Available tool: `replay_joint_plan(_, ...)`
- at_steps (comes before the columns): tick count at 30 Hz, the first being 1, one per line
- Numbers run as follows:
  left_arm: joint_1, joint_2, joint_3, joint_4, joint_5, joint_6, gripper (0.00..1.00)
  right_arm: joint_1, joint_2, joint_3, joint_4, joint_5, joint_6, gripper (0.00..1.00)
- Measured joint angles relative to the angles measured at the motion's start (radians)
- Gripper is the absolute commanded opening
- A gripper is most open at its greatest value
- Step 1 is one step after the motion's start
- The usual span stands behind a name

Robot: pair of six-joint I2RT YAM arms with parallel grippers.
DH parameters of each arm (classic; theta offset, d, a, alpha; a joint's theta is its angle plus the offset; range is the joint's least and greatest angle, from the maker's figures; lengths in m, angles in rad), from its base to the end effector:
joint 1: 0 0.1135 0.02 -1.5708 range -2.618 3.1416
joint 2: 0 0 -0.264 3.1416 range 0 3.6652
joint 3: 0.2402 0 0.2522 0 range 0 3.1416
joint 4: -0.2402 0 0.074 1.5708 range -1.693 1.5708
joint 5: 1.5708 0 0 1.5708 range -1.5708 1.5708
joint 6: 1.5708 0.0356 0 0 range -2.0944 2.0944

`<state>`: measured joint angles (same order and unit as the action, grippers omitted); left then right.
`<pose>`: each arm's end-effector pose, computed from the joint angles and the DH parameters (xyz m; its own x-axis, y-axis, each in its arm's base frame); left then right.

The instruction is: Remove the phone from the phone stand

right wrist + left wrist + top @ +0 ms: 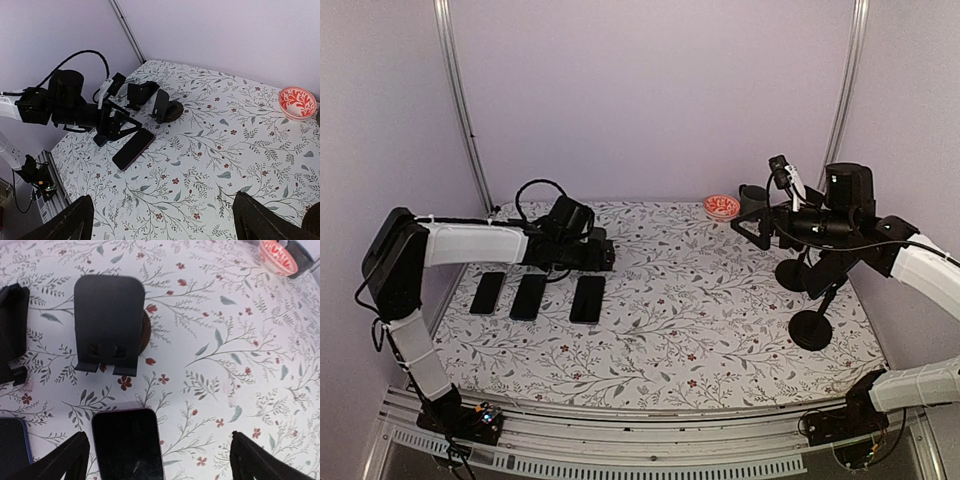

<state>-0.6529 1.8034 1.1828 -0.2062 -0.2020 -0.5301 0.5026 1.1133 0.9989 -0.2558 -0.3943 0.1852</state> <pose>0.3131 -0.2305 0.1966 -0.7506 -0.0496 -0.6589 0.1249 0.9686 -0.2151 0.2153 0.1340 0.3433 -0.4513 -0.0541 -0.8907 -0.6872 0.6578 0.3083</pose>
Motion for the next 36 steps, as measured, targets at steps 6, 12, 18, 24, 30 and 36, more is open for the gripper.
replay_joint_plan(6, -0.002, -0.092, 0.034, 0.006, 0.103, 0.04, 0.99, -0.12, -0.011, 0.073, -0.102, 0.023, -0.011, 0.99)
replay_joint_plan(12, -0.008, -0.176, 0.109, 0.009, 0.224, 0.053, 0.99, -0.268, -0.008, 0.158, -0.219, 0.028, -0.022, 0.99)
replay_joint_plan(18, -0.03, -0.24, 0.173, 0.015, 0.326, 0.024, 0.99, -0.391, 0.026, 0.243, -0.307, 0.051, -0.034, 0.99)
replay_joint_plan(24, -0.048, -0.251, 0.246, 0.0, 0.38, -0.031, 0.99, -0.5, 0.063, 0.255, -0.352, 0.063, -0.048, 0.99)
replay_joint_plan(30, -0.049, -0.265, 0.277, -0.005, 0.406, -0.059, 0.99, -0.568, 0.145, 0.26, -0.375, 0.051, -0.06, 0.99)
replay_joint_plan(36, -0.043, -0.272, 0.292, -0.007, 0.447, -0.071, 0.99, -0.589, 0.21, 0.284, -0.377, 0.021, -0.071, 0.94)
